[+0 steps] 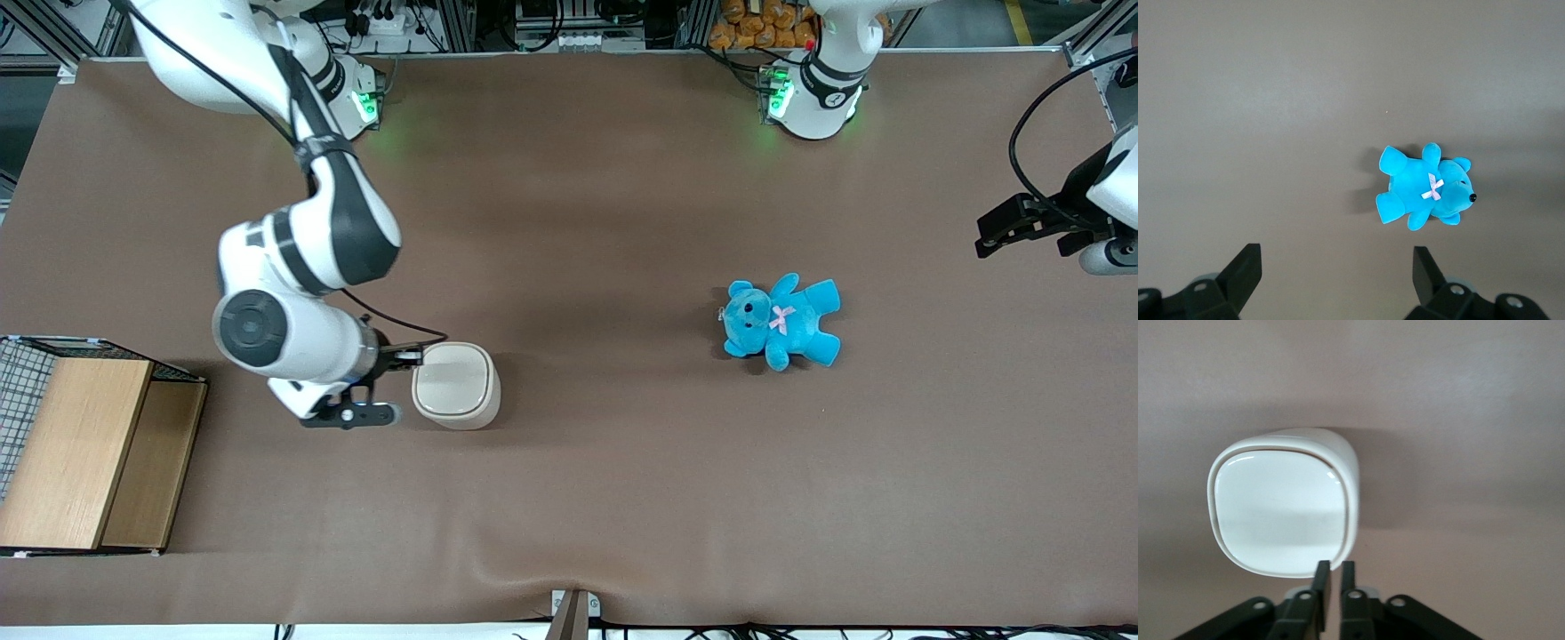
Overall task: Open trash can with right arm
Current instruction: 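Move the right gripper down to the white trash can's lid, then push the lid's edge with the right gripper to tip it open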
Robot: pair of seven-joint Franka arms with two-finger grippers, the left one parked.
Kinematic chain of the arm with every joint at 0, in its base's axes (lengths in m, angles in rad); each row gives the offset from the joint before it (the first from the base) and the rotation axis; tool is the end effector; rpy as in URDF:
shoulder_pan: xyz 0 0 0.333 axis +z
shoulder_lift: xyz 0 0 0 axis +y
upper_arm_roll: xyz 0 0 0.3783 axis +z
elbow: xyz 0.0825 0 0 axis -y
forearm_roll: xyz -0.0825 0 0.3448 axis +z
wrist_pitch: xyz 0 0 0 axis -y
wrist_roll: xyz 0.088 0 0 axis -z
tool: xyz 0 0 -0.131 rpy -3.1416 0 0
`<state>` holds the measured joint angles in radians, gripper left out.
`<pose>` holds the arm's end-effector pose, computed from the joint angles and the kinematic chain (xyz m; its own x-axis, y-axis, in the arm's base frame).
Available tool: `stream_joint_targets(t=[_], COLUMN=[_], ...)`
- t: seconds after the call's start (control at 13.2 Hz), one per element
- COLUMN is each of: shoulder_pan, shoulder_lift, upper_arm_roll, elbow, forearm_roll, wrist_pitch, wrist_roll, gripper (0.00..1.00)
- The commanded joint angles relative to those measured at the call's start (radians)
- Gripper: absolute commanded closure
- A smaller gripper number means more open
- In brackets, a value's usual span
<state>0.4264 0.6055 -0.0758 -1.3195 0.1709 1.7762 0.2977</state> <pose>0.6492 0.2712 0.4138 0.9842 0.0217 -0.1759 0.0098 -0.9976 -0.0684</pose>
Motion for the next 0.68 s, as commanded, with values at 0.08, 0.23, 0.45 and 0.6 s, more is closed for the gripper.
stream_joint_targets(t=[0.08, 0.23, 0.45, 0.6], shoulder_pan=[0.023, 0.029, 0.034, 0.035], shoulder_lift=[0.034, 0.051, 0.074, 0.085], upper_arm_roll=[-0.012, -0.01, -0.012, -0.012], elbow=[0.025, 0.023, 0.02, 0.019], forearm_roll=[-0.005, -0.005, -0.014, -0.019], wrist_pitch=[0.005, 0.026, 0.06, 0.069], wrist_roll=[0.034, 0.034, 0.035, 0.035], gripper=[1.0, 1.0, 1.0, 1.0])
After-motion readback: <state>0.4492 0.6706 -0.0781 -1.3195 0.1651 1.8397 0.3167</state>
